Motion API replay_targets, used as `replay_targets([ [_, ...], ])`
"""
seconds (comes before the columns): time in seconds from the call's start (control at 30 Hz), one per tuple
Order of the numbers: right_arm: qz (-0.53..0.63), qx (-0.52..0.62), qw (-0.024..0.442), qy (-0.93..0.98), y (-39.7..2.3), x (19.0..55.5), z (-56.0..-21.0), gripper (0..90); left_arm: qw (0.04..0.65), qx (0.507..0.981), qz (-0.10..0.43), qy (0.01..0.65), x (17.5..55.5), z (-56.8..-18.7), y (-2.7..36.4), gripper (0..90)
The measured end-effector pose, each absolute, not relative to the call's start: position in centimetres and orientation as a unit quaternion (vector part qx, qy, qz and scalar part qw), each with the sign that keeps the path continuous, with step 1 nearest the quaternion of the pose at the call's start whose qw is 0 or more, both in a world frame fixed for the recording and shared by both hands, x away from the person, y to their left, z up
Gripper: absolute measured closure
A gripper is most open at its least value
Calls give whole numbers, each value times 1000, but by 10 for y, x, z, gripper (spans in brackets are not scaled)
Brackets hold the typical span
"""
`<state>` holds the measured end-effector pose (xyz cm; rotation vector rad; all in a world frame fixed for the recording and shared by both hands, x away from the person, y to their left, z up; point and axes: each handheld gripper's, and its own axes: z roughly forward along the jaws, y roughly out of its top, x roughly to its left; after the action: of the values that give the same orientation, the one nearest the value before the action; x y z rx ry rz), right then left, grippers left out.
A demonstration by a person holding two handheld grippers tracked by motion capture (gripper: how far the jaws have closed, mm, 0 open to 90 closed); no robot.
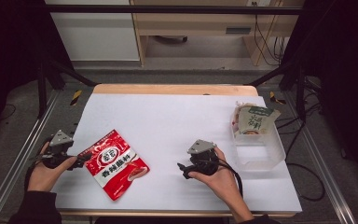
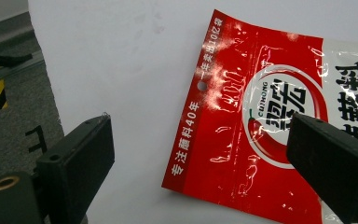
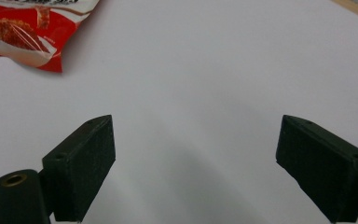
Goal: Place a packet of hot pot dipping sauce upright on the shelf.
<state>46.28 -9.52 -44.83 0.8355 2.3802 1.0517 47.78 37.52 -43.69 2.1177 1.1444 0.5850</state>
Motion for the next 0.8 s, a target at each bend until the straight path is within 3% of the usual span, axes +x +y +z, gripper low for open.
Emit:
replay_targets([
  [0.8,349,302,196,865,-96,465,-461,142,319,812,172,457,485,-465,386,242],
])
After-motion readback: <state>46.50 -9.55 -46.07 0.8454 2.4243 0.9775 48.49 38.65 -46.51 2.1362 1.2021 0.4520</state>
